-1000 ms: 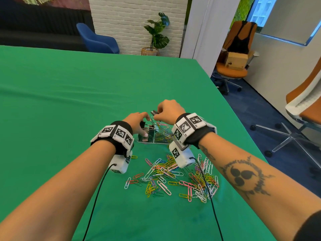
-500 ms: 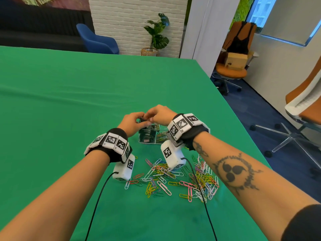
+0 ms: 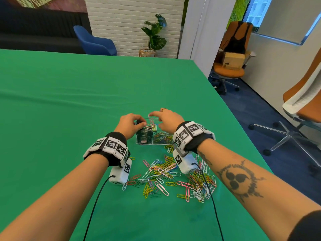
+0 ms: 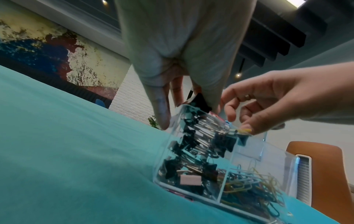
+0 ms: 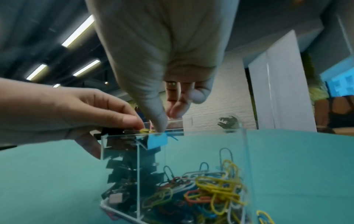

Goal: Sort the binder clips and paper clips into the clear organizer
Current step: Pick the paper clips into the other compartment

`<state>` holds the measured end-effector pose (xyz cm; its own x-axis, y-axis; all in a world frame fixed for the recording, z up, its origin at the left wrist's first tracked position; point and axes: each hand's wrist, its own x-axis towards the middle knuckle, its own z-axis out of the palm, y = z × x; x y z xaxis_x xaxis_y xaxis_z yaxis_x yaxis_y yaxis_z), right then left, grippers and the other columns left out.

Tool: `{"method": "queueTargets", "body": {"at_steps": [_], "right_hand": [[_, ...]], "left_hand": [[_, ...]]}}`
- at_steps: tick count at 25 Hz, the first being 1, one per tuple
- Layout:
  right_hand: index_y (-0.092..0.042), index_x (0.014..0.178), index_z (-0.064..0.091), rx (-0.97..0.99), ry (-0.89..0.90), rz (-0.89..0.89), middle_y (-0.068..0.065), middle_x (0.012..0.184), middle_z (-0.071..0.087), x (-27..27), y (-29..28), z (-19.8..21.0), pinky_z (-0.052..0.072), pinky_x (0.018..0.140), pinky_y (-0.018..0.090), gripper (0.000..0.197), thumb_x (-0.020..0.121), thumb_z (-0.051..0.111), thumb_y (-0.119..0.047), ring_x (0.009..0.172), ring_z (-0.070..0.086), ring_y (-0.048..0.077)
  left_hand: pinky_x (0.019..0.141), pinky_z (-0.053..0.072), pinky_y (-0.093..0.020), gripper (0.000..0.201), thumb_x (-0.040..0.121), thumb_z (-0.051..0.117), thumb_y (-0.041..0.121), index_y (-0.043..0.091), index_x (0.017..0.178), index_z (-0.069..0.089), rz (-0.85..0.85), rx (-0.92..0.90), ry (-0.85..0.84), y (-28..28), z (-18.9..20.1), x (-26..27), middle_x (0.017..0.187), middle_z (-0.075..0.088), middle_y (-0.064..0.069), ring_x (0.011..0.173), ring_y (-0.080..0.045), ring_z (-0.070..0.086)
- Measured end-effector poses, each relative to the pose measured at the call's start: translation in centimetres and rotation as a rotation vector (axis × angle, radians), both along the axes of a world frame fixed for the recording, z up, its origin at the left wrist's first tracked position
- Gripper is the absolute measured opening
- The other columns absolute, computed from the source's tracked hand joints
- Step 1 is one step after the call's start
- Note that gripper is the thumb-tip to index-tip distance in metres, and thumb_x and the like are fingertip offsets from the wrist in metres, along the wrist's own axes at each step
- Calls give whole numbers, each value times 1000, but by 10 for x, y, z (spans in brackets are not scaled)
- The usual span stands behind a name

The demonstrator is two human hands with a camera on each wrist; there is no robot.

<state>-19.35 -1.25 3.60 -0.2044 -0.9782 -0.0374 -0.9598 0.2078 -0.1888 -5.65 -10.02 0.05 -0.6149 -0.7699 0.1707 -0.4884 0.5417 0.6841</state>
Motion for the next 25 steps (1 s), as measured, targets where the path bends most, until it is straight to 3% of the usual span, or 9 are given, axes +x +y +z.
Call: {"method": "queueTargets", "body": {"at_steps": [3,8,15,17,19,23,25], "right_hand": [[-21,122,51,9,136,69,11,121,51,4,-7,1,45,77,36,36,89,52,-9,103,58,33],[-14,104,60,3,147,-7,12,109,63,-7,-3,4,44,74,33,16,90,51,-15,101,60,33],[-11,98,62,2,-6,-63,12,110,58,-5,4,-3,42,78,31,13,90,54,-17,100,58,30],[-12,78,59,-21,-74,-87,12,95,61,-6,1,-5,41,73,30,11,88,56,-16,91,57,28],[-21,59,46,-41,-194,-136,6,76,57,-9,-1,-8,40,68,28,30,85,60,-16,78,53,22],[-22,58,47,-98,-479,-204,-3,61,54,-8,-4,-9,40,56,26,32,75,74,-28,56,47,12],[-21,58,43,-129,-494,-230,-3,59,51,-4,-6,-11,45,60,30,36,73,76,-24,59,50,16]], "left_hand": [[83,44,-32,24,79,70,27,8,94,71,-16,-55,-46,1,0,0,97,64,-18,89,-30,57],[77,42,-30,29,71,76,31,9,89,71,-33,-96,-92,2,1,-2,86,56,-9,89,-30,58],[83,45,-34,24,75,73,30,11,88,68,14,-128,-135,8,4,-11,102,60,-13,93,-27,55],[84,46,-36,24,76,72,29,10,90,68,5,-126,-147,8,3,-12,102,60,-14,94,-30,57],[84,47,-36,24,77,70,29,12,94,69,-2,-112,-164,8,3,-14,102,61,-16,93,-31,58],[86,43,-33,30,81,66,29,13,106,69,-29,-100,-216,8,5,-19,111,61,-17,100,-32,58],[85,43,-32,32,80,68,29,10,106,69,-31,-82,-222,6,6,-20,111,61,-18,99,-32,58]]}}
